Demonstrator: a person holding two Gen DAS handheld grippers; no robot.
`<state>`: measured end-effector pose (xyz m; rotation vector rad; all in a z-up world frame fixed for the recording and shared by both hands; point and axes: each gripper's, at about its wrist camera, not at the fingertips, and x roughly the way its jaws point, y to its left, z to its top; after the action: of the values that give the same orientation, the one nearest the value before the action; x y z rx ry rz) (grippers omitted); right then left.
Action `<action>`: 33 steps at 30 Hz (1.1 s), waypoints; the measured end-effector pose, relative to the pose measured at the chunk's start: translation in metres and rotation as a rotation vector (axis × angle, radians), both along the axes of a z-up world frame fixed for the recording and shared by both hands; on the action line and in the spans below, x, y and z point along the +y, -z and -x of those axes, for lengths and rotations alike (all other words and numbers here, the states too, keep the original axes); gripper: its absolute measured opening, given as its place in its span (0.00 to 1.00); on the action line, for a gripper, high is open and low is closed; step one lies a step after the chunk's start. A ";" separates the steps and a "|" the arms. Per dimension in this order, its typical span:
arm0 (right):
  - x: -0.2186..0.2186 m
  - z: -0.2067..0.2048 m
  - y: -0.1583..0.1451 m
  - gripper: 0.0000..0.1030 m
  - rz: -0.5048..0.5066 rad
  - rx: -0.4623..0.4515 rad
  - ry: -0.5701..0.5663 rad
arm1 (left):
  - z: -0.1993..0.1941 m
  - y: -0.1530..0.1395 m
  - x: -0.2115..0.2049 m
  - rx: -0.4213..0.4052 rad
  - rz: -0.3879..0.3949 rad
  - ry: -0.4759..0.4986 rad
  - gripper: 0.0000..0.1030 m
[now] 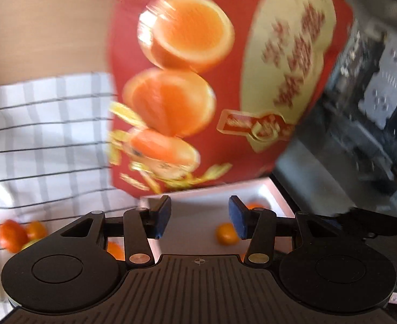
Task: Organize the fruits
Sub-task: 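Carry both fruits over the pink box and open both tools to drop them, then grasp a green pear with the right tool while the left tool reaches a tangerine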
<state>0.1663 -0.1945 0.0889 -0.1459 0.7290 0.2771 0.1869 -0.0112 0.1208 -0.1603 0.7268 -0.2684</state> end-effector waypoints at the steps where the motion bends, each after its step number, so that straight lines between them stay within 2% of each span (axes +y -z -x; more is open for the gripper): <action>1: 0.001 0.005 -0.002 0.74 0.012 -0.024 0.006 | 0.008 -0.001 0.008 -0.012 0.007 -0.025 0.50; 5: 0.015 0.024 -0.004 0.74 0.075 -0.099 0.043 | 0.049 0.003 0.052 -0.041 0.035 -0.155 0.50; 8: 0.034 0.035 -0.008 0.74 0.075 -0.127 0.038 | 0.083 0.014 0.086 -0.043 0.007 -0.252 0.50; 11: 0.063 0.046 -0.020 0.74 0.049 -0.128 -0.028 | 0.111 0.031 0.125 -0.006 -0.024 -0.344 0.50; 14: 0.101 0.057 -0.027 0.74 0.037 -0.117 -0.128 | 0.139 0.046 0.170 0.035 -0.011 -0.473 0.50; 19: 0.175 0.071 -0.029 0.74 0.027 -0.090 -0.275 | 0.186 0.057 0.236 0.027 -0.022 -0.648 0.50; 25: 0.265 0.078 -0.007 0.74 0.004 -0.009 -0.383 | 0.230 0.064 0.288 0.024 0.017 -0.707 0.50; 28: 0.310 0.074 0.008 0.74 0.019 0.007 -0.430 | 0.248 0.069 0.303 0.034 0.047 -0.692 0.50; 33: 0.372 0.058 0.039 0.74 0.072 0.032 -0.442 | 0.275 0.074 0.318 0.060 0.061 -0.675 0.50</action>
<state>0.1079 0.1779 0.0498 -0.3732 0.7338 0.6756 -0.0884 0.3070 0.0466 -0.4597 0.6849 0.3600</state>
